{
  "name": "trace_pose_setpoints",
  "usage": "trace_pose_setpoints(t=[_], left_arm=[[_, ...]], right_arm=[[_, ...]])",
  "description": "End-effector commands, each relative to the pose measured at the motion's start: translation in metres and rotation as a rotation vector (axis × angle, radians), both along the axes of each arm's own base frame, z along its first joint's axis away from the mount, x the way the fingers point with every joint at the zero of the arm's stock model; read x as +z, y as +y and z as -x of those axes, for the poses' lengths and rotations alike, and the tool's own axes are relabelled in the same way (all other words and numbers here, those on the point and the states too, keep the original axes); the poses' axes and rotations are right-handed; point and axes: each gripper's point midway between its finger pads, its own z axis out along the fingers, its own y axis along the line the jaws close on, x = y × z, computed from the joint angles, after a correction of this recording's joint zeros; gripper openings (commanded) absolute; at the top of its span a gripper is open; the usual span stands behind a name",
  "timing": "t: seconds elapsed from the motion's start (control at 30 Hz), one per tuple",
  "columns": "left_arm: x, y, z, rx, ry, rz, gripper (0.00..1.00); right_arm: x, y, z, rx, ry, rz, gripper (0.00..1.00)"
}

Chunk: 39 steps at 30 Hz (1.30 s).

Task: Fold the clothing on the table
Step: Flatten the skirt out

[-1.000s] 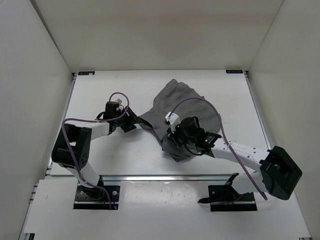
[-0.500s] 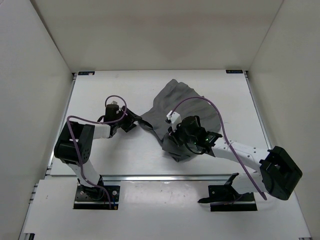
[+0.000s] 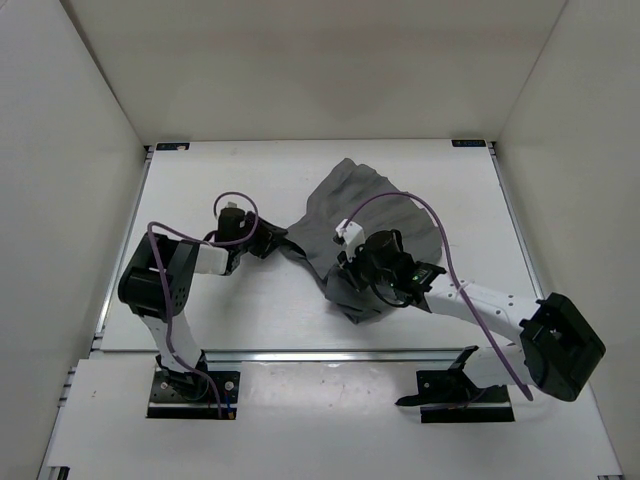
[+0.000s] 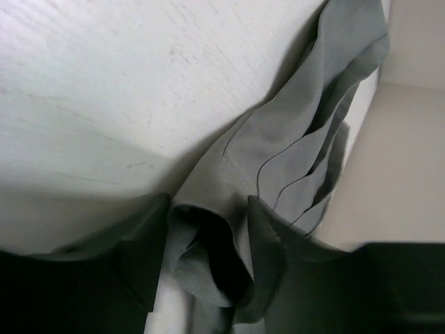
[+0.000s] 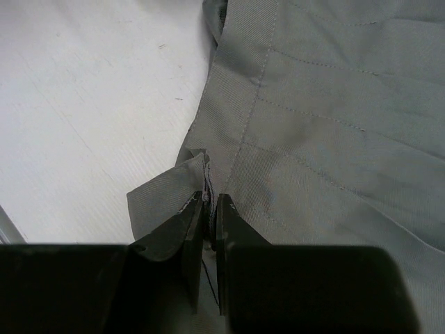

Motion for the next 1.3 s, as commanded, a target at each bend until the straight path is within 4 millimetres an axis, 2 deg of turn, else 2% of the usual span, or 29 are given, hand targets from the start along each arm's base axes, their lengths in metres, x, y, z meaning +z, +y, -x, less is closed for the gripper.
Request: trace_pose_setpoints(t=[0.0,0.07,0.13,0.2,0.23,0.27,0.3,0.33,0.37,0.4,0.47,0.5,0.57,0.6,0.63,0.67,0.7,0.73,0.77,0.9,1.0,1.07,1.1,1.17,1.23,1.27], left_arm=[[0.014,-0.013,-0.006,-0.019,-0.037,0.045,0.32],[0.014,-0.011,-0.004,-0.020,-0.034,0.054,0.00],[0.022,-0.003,-0.004,-0.009,-0.049,0.065,0.00],[0.041,0.016,-0.012,0.024,-0.088,0.068,0.00],[0.059,0.020,-0.014,0.021,-0.123,0.072,0.00],[0.076,0.029,-0.017,0.035,-0.160,0.059,0.00],[0.093,0.029,-0.018,0.026,-0.193,0.059,0.00],[0.114,0.038,-0.021,0.040,-0.231,0.044,0.00],[0.139,0.039,-0.021,0.035,-0.277,0.025,0.00],[0.149,0.042,-0.021,0.040,-0.293,0.017,0.00],[0.201,0.049,-0.015,0.047,-0.391,-0.014,0.00],[0.219,0.051,-0.015,0.054,-0.424,-0.014,0.00],[0.262,0.057,0.001,0.061,-0.507,-0.016,0.00],[0.286,0.063,0.010,0.074,-0.566,-0.018,0.00],[0.294,0.065,0.016,0.071,-0.577,-0.025,0.00],[0.312,0.067,0.027,0.077,-0.617,-0.034,0.00],[0.332,0.070,0.039,0.081,-0.657,-0.044,0.00],[0.338,0.071,0.045,0.084,-0.663,-0.044,0.00],[0.360,0.073,0.059,0.087,-0.712,-0.056,0.00],[0.400,0.074,0.093,0.076,-0.780,-0.079,0.00],[0.406,0.074,0.092,0.067,-0.780,-0.077,0.00],[0.399,0.072,0.081,0.054,-0.759,-0.079,0.00],[0.388,0.067,0.067,0.022,-0.722,-0.077,0.00],[0.370,0.051,0.051,-0.055,-0.675,-0.053,0.00],[0.327,0.040,0.026,-0.093,-0.597,-0.032,0.00],[0.310,0.032,0.021,-0.110,-0.566,-0.029,0.00]], right_arm=[[0.024,0.002,-0.009,-0.017,-0.063,-0.058,0.00],[0.031,-0.004,-0.014,-0.056,-0.077,-0.070,0.00],[0.048,-0.015,-0.022,-0.110,-0.122,-0.100,0.00],[0.088,-0.026,-0.023,-0.136,-0.213,-0.190,0.00],[0.102,-0.034,-0.027,-0.150,-0.250,-0.229,0.00],[0.127,-0.045,-0.027,-0.156,-0.307,-0.298,0.00],[0.147,-0.047,-0.017,-0.112,-0.343,-0.357,0.00],[0.162,-0.059,-0.023,-0.130,-0.391,-0.393,0.00],[0.183,-0.066,-0.017,-0.088,-0.447,-0.442,0.00],[0.203,-0.070,-0.005,-0.043,-0.496,-0.483,0.00],[0.237,-0.093,-0.004,-0.068,-0.572,-0.551,0.00],[0.252,-0.095,0.007,-0.026,-0.599,-0.575,0.00],[0.277,-0.114,0.013,-0.032,-0.656,-0.592,0.01],[0.288,-0.116,0.025,0.010,-0.685,-0.604,0.00],[0.300,-0.120,0.035,0.034,-0.721,-0.599,0.00],[0.303,-0.125,0.038,0.032,-0.724,-0.603,0.00],[0.316,-0.128,0.051,0.050,-0.760,-0.603,0.00],[0.322,-0.126,0.064,0.090,-0.781,-0.601,0.00],[0.330,-0.128,0.073,0.093,-0.801,-0.601,0.01],[0.355,-0.129,0.100,0.119,-0.845,-0.606,0.00],[0.363,-0.126,0.098,0.136,-0.825,-0.617,0.00],[0.354,-0.125,0.080,0.119,-0.765,-0.626,0.00],[0.351,-0.126,0.072,0.105,-0.740,-0.636,0.00],[0.329,-0.123,0.037,0.078,-0.621,-0.641,0.00],[0.297,-0.113,0.009,0.047,-0.478,-0.649,0.00],[0.279,-0.110,-0.009,0.014,-0.424,-0.639,0.01]])
